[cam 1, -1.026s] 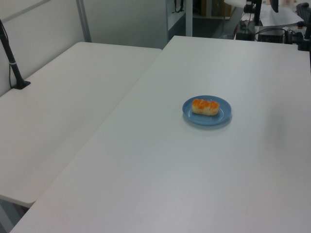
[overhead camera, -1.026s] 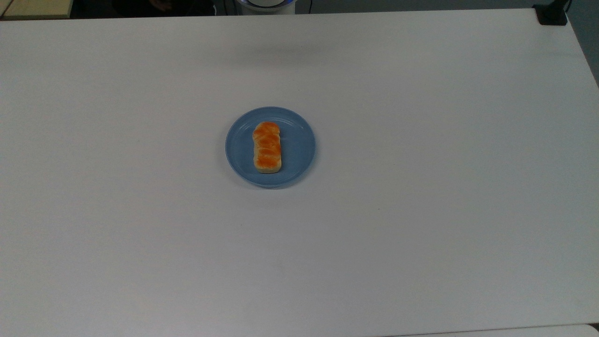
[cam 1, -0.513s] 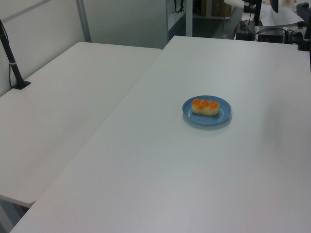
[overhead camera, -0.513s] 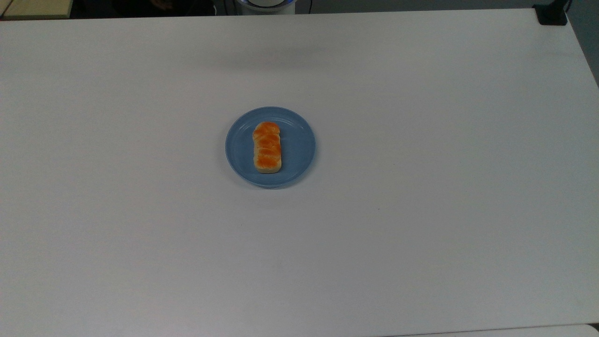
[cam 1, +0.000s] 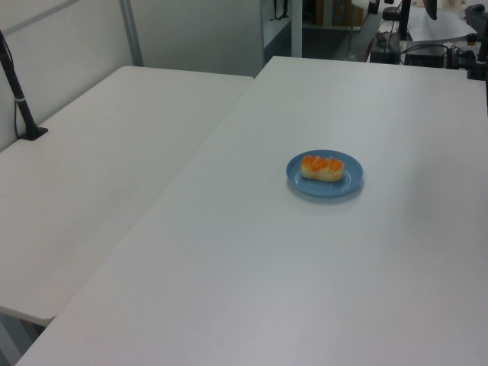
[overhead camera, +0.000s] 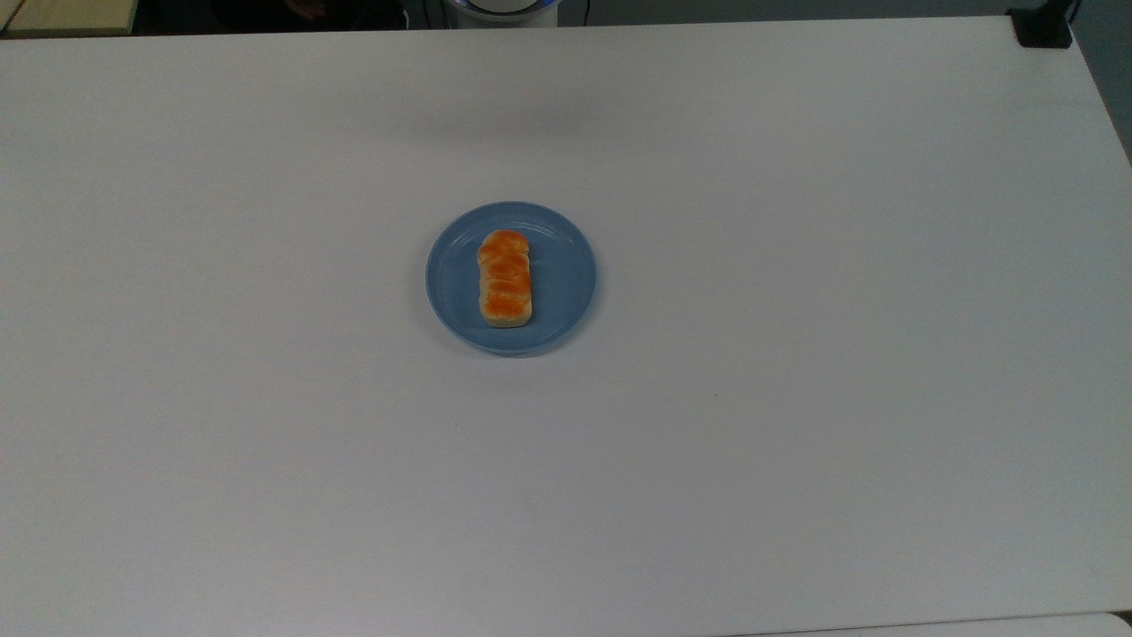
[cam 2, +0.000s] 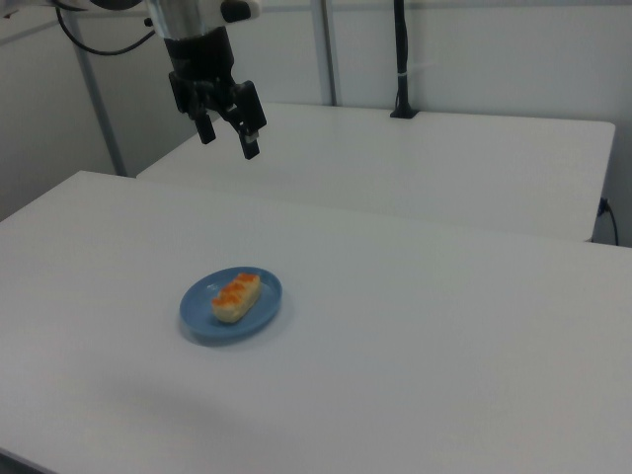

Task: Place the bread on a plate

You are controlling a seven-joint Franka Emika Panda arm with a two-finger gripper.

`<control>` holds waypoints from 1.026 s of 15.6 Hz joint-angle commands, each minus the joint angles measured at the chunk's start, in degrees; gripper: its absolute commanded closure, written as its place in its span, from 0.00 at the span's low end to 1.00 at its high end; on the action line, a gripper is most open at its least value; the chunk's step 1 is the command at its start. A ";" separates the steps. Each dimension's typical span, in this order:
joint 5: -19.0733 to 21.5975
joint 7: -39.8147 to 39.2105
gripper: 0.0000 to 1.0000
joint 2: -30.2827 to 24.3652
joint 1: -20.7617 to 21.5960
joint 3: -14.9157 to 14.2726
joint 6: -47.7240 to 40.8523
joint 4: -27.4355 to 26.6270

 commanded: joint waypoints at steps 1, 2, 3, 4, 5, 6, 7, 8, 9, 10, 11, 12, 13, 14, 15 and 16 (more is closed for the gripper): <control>0.41 1.82 0.00 -0.46 -0.33 1.27 1.90 -2.09; 0.50 1.73 0.00 -0.55 -0.34 1.36 1.99 -2.09; 0.42 1.73 0.00 -0.64 -0.42 1.36 1.91 -2.18; 0.41 1.47 0.00 -0.64 -0.51 1.36 1.39 -2.09; 0.50 0.95 0.00 -0.81 -0.77 1.36 1.12 -2.26; 0.33 1.38 0.02 -0.73 -0.34 2.15 1.99 -3.66; 0.07 1.73 0.00 -0.46 -0.77 4.24 2.00 -3.76; -0.37 1.99 0.00 -0.38 -1.04 5.66 2.00 -3.76; -0.46 2.00 0.00 -0.37 -1.04 5.93 1.73 -3.85; -0.46 2.00 0.00 -0.46 -1.04 6.02 1.38 -3.85; -0.46 2.08 0.00 -0.46 -0.95 6.02 1.38 -3.85; -0.46 2.17 0.00 -0.46 -0.95 6.02 1.29 -3.76; -0.46 2.26 0.00 -0.46 -0.95 6.02 1.12 -3.76; -0.46 2.09 0.00 -0.46 -0.95 5.76 0.94 -3.76; -0.55 2.00 0.00 -0.46 -0.95 5.67 0.94 -3.67; -0.55 1.74 0.00 -0.46 -1.04 5.67 0.68 -3.76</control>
